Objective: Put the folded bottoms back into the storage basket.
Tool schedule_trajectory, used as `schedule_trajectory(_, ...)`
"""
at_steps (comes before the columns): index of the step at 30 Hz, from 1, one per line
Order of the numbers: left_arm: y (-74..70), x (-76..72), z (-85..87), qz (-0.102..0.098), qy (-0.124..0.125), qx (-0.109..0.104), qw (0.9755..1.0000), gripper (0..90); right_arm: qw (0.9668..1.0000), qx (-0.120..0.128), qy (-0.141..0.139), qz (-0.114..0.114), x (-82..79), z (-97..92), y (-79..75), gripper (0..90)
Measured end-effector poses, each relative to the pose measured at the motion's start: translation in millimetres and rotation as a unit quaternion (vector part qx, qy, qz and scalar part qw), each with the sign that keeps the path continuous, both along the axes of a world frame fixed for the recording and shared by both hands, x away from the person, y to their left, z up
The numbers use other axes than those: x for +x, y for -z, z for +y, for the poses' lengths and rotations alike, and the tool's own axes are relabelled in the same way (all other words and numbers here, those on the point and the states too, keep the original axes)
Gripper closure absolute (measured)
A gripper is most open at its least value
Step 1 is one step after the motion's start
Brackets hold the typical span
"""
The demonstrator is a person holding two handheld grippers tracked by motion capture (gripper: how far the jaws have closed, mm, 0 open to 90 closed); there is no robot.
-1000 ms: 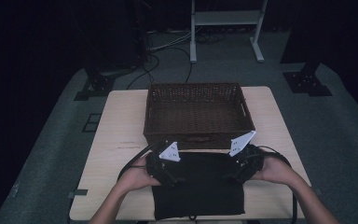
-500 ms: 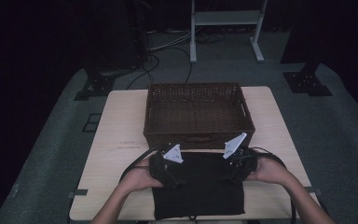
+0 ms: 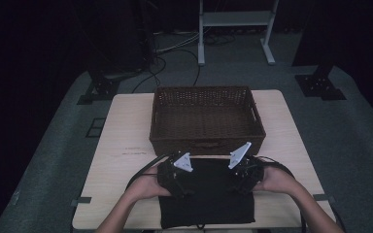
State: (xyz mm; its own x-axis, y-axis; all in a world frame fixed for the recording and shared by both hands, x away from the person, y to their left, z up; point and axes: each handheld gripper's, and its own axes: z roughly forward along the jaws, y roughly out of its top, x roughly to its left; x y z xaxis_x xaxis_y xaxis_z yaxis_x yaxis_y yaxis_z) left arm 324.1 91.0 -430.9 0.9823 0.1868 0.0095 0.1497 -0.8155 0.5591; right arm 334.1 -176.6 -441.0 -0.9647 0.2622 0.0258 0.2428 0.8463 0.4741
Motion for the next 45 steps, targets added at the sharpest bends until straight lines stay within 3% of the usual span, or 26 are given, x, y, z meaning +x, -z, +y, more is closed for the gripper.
schedule_trajectory(10, 12.8, 2.5, -2.8, 0.024, 0.013, 0.026, 0.9993, 6.6, 0.9996, -0.012, -0.023, 0.011, -5.0, 8.0, 10.0, 16.1)
schedule_trajectory(13, 15.5, 2.8, -4.7, 0.03, 0.017, 0.025, 0.9991, 6.6, 0.9995, -0.015, -0.025, 0.014, -5.4, 8.2, 12.6, 16.1)
schedule_trajectory(25, 28.8, 9.9, -16.2, 0.055, 0.016, 0.044, 0.9974, 6.7, 0.9991, -0.023, -0.012, 0.033, -2.7, 9.7, 26.3, 10.4)
schedule_trajectory(31, 37.8, 13.0, -15.1, 0.087, 0.001, 0.028, 0.9958, 9.6, 0.9997, -0.009, -0.009, 0.023, -4.6, 7.3, 30.9, 10.3)
schedule_trajectory(43, 35.0, 14.7, -24.9, 0.063, -0.008, 0.05, 0.9967, 21.8, 0.9995, -0.021, -0.008, 0.022, -5.0, 11.0, 27.8, 23.2)
schedule_trajectory(44, 34.8, 15.0, -25.2, 0.063, -0.009, 0.051, 0.9967, 24.1, 0.9996, -0.019, -0.007, 0.021, -3.1, 10.3, 26.8, 30.3)
schedule_trajectory(45, 34.6, 15.2, -25.3, 0.062, -0.01, 0.051, 0.9967, 24.1, 0.9996, -0.019, -0.007, 0.021, -3.1, 10.3, 26.8, 30.3)
